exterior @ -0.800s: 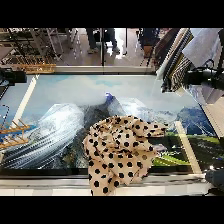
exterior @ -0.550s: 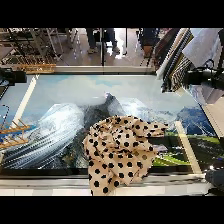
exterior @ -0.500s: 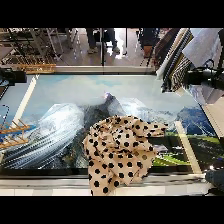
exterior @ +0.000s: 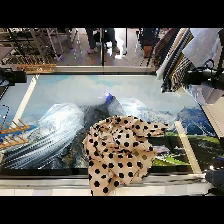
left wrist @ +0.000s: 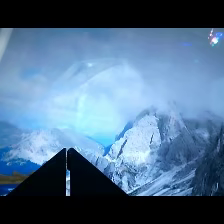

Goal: Fold the clothes and pants, and hang the long-sleeved shirts on hangers.

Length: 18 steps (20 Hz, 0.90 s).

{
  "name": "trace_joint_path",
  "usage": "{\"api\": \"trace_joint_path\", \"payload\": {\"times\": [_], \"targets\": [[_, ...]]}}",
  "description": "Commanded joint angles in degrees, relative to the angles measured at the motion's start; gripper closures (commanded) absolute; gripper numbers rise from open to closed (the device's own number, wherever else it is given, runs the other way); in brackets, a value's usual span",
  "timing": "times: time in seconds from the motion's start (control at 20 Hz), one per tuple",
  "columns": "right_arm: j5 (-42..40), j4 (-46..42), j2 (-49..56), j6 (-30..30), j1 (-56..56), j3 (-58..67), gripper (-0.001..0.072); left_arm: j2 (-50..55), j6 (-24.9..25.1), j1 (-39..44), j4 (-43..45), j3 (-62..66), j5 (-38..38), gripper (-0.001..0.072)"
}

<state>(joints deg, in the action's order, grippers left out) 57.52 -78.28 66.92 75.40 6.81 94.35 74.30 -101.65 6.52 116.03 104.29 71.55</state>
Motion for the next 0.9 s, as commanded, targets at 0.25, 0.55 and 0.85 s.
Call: {"api": "trace_joint_path", "payload": {"times": [0.25,0.55,0.85], "targets": [[-2.4,2.9,-0.3,2.8,-0.1,0.0,0.0693,0.0,-0.2,0.0,-1.3,-0.2,2.5,0.0697],[2.9,6.1,-0.3,-0.9,-0.1,0.0,0.0694,0.0,-0.1,0.2,-2.6,-0.6,-0.4,0.0676],[24.5,16.8,2.3,-3.6,-0.1,-4.7,0.0306,0.7,13.6,1.8,-43.5,-14.8,2.9,0.0001]]}}
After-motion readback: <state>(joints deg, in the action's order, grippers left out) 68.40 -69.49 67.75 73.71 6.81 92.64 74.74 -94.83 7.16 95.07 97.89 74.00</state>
